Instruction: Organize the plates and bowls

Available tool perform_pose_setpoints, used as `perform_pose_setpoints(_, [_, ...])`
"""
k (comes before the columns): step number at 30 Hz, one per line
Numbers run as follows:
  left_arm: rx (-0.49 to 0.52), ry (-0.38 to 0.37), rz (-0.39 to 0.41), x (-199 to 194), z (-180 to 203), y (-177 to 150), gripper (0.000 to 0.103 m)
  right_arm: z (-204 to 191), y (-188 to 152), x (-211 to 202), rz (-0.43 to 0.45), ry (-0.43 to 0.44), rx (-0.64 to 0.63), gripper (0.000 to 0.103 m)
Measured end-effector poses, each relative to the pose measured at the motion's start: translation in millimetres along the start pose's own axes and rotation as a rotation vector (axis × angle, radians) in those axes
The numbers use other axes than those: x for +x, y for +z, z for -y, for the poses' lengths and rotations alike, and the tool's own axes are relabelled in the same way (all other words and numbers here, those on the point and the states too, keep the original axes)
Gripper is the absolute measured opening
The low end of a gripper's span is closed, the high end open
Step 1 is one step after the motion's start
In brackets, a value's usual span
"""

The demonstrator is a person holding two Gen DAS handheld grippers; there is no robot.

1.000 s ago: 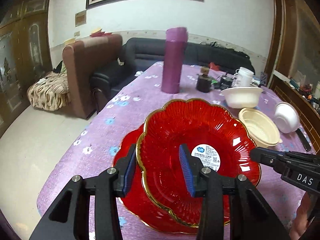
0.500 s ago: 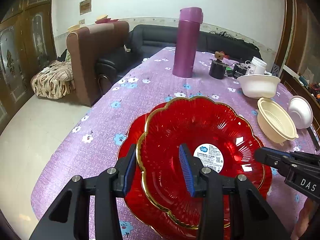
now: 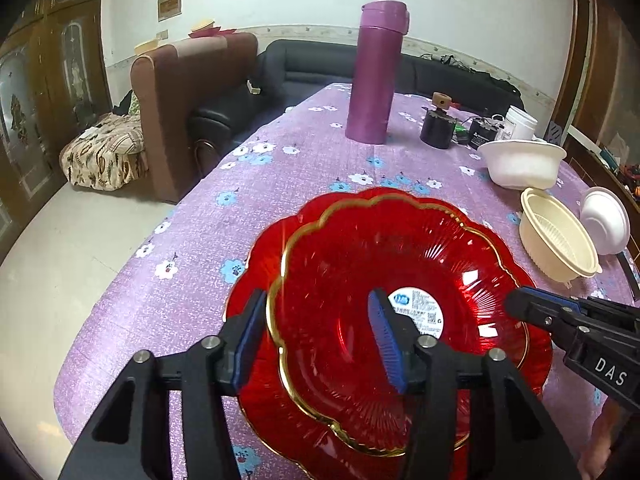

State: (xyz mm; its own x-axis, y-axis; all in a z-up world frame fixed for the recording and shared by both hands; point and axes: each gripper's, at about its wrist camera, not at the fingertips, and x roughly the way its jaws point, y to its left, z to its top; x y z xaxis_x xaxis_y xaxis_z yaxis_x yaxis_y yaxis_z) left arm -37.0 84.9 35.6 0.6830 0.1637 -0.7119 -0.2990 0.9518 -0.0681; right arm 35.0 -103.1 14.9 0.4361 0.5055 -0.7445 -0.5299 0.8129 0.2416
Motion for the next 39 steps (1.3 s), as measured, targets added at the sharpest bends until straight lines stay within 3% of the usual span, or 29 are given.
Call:
perform_pose_setpoints(1, [0.005,0.002,0.005,-0.9,0.9,0.1,0.064,0.0,0.0,-0.1,0.0,0.001,-0.001,0.015])
perform_pose_setpoints(3, [0.012,0.027,0.026,-3.7,2.7,0.1,0.069,1.2,0.4,-0.3,0.001,0.001,0.002,0.016])
perform_pose_setpoints(24, [0.017,0.037,0.063,-27.5,10.1,4.5,0.071,17.7,-5.1,-30.5,0.043,0.045,0.053,0.016])
perform_pose_setpoints(39, [0.163,-0.045,0.083,-51.2,83.3,-1.8,0.071,65.7,-18.9,-67.3,0.096,0.039,0.165,0.016])
